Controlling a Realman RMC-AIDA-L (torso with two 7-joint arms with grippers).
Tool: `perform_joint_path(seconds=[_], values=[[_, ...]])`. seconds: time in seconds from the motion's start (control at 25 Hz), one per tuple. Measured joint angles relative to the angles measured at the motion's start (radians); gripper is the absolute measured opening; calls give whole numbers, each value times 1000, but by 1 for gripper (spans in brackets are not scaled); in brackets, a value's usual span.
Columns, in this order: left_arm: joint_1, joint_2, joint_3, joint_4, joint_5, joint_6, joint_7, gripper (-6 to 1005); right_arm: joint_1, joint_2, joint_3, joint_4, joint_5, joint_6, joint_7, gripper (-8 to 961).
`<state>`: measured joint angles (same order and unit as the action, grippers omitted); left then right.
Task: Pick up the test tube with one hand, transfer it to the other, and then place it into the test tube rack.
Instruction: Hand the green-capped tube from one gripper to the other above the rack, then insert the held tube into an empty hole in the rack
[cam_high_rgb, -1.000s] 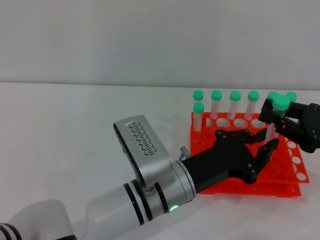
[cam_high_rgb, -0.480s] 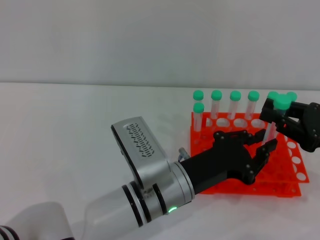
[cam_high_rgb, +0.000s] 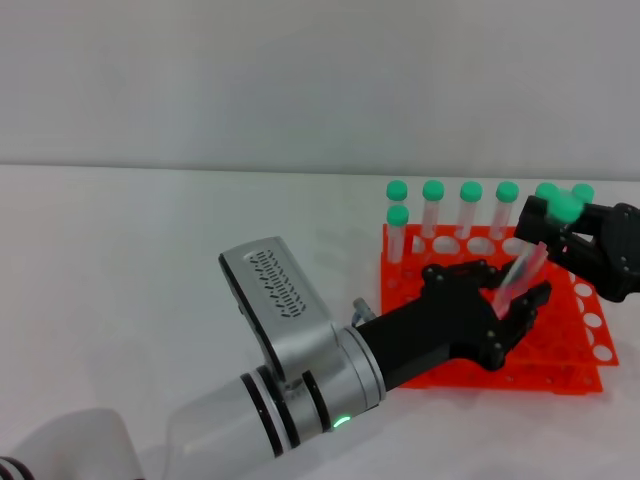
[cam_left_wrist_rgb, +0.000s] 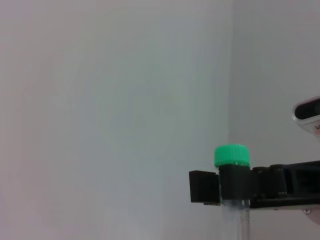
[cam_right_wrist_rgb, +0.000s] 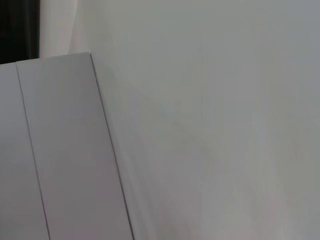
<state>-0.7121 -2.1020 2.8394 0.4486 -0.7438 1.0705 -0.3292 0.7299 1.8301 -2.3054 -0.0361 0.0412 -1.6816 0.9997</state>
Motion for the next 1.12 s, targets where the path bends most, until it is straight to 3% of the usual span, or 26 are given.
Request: perform_joint_path(seconds=[0.4,0.64,0.84,0.96,1.0,1.12], values=[[18,1,-10,-5,-1,-5,3,411,9,7,3,-2,1,11,1,208],[38,2,-13,-9,-1,-5,5,647,28,13,6,-2,5,26,0,203],[138,4,-74,-14,-4,2,69,800,54,14,20,-4,10,108,0,210],[191,5,-103,-12,-4,18,111,799,72,14,35,-4,13,148,-4,215],[249,6,-127,-11,-4,55,144,799,79,14,45,-4,14,163,-7,216],[313,7,-149,-13,-6,118,183,799,102,21,81,-6,18,214,-22,221]])
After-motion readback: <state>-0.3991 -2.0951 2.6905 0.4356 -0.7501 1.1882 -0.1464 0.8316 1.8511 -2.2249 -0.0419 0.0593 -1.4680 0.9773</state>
